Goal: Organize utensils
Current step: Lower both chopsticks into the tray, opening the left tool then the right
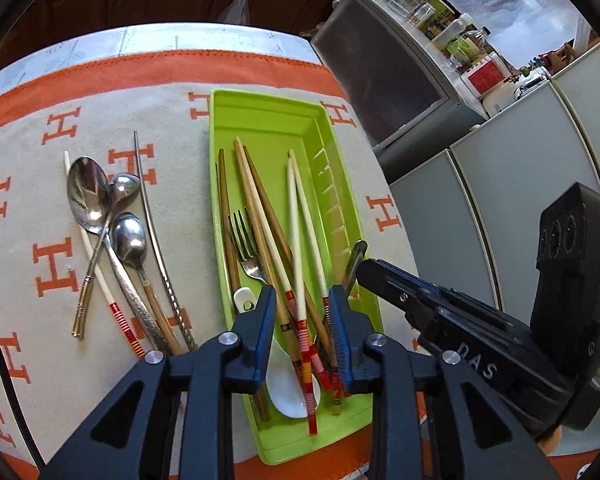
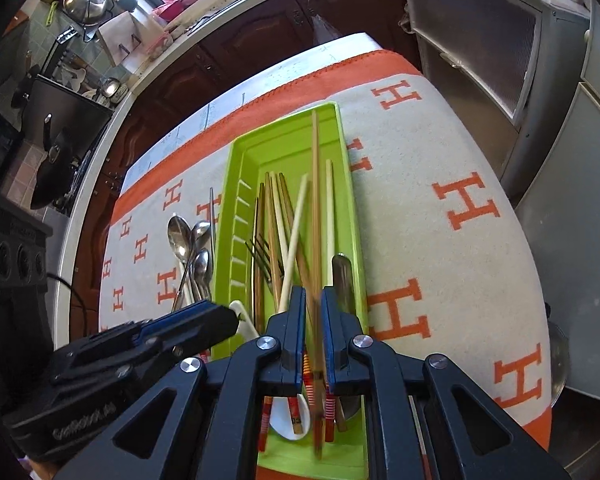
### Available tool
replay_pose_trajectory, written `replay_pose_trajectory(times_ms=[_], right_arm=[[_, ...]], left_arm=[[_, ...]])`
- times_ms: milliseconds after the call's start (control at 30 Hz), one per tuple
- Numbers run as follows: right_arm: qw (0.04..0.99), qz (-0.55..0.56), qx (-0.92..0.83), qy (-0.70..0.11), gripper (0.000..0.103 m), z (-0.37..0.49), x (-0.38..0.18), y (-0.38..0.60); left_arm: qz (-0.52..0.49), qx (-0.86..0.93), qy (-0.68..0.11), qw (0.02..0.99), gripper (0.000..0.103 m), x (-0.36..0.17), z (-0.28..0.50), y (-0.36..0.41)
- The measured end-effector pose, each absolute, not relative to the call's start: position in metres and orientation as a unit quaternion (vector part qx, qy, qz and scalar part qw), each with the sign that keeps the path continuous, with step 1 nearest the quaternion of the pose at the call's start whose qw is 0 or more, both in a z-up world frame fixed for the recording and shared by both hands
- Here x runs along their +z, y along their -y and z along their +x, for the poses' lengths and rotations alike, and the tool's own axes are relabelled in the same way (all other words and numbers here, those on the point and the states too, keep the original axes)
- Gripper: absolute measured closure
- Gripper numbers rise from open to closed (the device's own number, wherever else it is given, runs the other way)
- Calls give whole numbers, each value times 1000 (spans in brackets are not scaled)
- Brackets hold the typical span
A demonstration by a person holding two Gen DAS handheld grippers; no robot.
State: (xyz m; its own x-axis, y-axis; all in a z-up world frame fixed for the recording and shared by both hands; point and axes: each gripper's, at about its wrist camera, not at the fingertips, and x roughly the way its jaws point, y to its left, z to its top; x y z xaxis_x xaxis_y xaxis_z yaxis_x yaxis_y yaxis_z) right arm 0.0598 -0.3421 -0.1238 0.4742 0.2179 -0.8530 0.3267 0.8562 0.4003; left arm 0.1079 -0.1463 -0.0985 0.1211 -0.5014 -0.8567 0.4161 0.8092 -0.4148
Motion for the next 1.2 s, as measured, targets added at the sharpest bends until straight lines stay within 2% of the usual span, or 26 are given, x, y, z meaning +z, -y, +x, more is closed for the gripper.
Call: replay_pose_trajectory(times_ms=[500,633,1200], right_arm=[[819,242,-23,-520,94,54,-128,319],[820,225,-15,-527,94,50,-129,307],[810,181,1,-557,93,44,-132,251]], left_arm=[[-2,-259,-556,790,73,-79,83,95],[5,-237,-549,801,68,-80,74,73],[-11,-200,-550,811,68,-95,69,11]])
